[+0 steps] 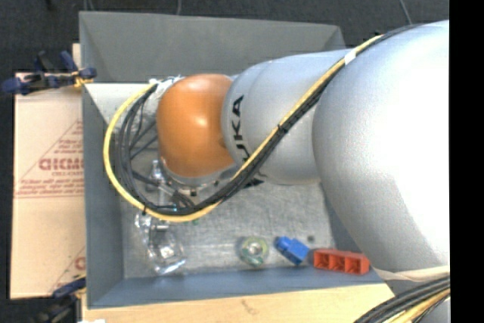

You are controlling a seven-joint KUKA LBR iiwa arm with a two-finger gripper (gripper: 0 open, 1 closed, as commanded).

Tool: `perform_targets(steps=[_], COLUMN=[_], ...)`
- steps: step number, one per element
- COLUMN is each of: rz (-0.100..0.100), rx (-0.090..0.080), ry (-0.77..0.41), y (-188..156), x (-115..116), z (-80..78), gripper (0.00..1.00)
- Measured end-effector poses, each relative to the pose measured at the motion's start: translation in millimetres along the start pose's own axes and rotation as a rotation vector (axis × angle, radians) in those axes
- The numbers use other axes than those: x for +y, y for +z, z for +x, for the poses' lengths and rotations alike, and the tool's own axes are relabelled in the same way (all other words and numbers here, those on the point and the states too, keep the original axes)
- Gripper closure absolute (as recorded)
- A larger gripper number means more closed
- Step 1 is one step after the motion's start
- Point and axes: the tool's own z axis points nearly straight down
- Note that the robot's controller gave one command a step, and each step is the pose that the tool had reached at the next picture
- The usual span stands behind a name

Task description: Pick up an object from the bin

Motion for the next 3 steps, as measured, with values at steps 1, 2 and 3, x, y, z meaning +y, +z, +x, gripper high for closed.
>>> perform_targets(steps=[1,2,3], rz=[-0.002,0.001,0.001], rx=[-0.010,-0.007,-0.015], ry=[0.127,-0.254,-0.711], y=[23.7,28.7,27.6], x=[4.5,-2.4,-5.6], z=[4.9,38.0,52.2], gripper=[0.00,0.00,0.00])
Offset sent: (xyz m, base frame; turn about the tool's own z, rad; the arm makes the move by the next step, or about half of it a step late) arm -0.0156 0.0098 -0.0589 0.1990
